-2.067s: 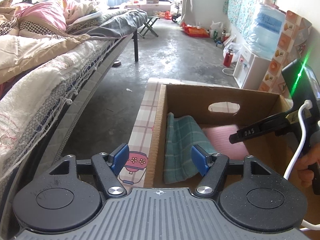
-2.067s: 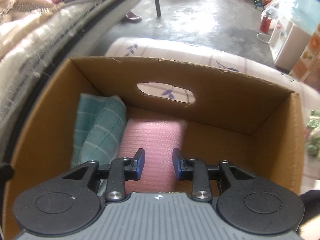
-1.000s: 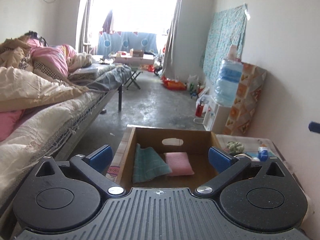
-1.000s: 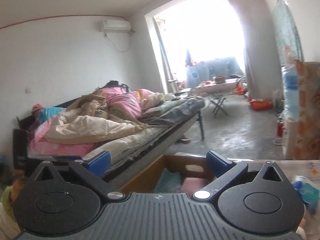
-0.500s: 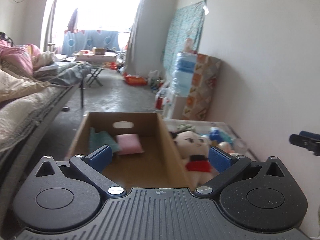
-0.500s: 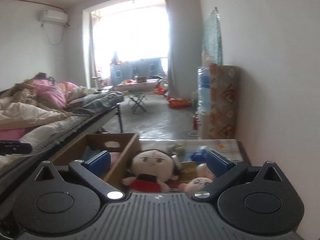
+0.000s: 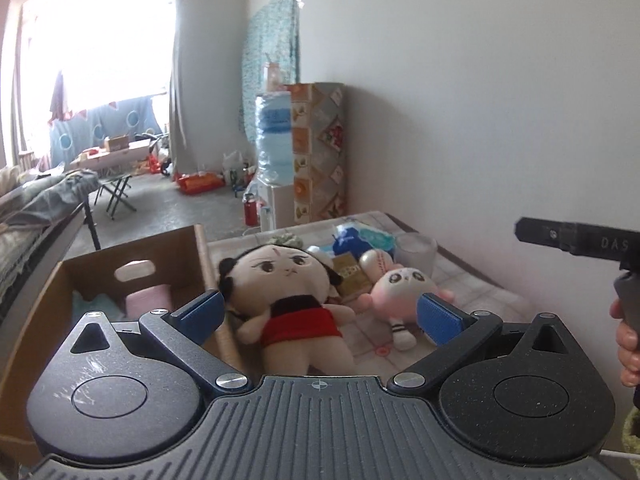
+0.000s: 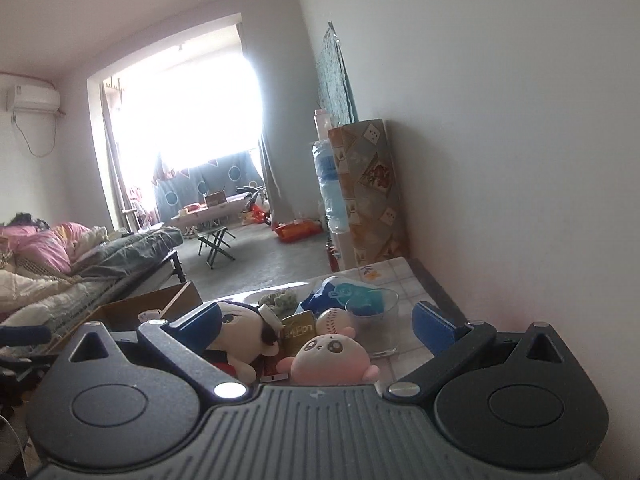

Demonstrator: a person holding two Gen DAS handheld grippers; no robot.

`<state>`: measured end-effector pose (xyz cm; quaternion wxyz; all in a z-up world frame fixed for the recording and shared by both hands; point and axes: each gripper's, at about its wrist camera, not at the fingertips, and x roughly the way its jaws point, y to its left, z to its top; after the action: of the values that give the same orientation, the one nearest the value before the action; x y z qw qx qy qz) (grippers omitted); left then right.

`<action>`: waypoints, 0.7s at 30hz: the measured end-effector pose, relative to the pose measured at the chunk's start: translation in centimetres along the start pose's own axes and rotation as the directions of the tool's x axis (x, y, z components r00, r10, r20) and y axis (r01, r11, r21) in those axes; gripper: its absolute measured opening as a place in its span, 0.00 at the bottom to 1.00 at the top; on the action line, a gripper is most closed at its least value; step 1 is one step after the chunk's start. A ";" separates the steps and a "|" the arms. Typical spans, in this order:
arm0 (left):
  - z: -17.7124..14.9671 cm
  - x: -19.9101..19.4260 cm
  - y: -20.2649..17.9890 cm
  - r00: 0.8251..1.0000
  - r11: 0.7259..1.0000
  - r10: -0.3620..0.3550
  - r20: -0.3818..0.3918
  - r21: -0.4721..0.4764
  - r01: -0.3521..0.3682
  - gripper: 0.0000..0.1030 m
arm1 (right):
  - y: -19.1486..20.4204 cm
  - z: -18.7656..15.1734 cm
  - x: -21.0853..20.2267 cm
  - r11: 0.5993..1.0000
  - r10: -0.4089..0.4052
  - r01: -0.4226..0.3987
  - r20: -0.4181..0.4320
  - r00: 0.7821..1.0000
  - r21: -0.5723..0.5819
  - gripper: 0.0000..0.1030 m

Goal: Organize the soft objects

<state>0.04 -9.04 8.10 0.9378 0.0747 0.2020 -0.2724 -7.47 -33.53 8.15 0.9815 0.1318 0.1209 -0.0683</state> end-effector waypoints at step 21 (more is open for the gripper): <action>1.3 18.3 -7.0 0.939 0.986 -0.148 -0.309 -0.116 0.118 1.00 | -12.2 -4.5 7.8 0.912 0.085 -0.062 -0.040 0.996 0.406 0.99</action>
<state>10.82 -24.09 1.39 0.8752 0.0584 0.3671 -0.3097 -2.97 -44.78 -0.97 0.9311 0.3381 0.1272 -0.0510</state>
